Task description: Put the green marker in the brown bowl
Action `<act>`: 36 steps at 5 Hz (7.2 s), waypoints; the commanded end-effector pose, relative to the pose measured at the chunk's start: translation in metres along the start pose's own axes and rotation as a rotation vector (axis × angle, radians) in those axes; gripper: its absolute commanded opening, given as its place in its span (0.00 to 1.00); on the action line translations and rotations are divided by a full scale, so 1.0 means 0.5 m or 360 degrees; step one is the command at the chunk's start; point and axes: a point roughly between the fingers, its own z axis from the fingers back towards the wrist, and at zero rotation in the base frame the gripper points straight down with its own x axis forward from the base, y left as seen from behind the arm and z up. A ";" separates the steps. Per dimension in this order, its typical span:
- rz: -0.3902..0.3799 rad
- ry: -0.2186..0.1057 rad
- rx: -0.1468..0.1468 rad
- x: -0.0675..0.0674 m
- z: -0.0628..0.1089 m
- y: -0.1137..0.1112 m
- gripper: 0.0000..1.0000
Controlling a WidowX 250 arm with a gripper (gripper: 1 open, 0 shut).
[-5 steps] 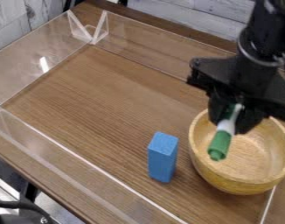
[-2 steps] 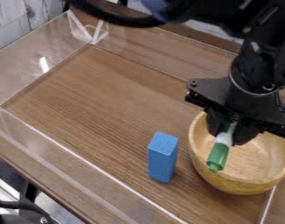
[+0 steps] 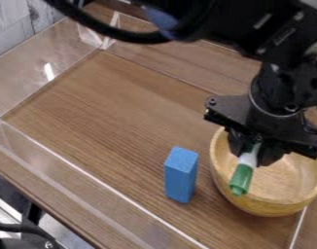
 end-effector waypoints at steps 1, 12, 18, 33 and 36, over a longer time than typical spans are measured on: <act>0.0018 -0.0072 -0.0055 0.013 0.015 -0.006 0.00; 0.0142 -0.0036 -0.0120 0.031 0.016 0.017 0.00; 0.0198 -0.0071 -0.0151 0.049 0.008 0.016 0.00; 0.0287 -0.0200 -0.0251 0.041 -0.061 -0.022 0.00; 0.0311 -0.0208 -0.0266 0.042 -0.065 -0.029 0.00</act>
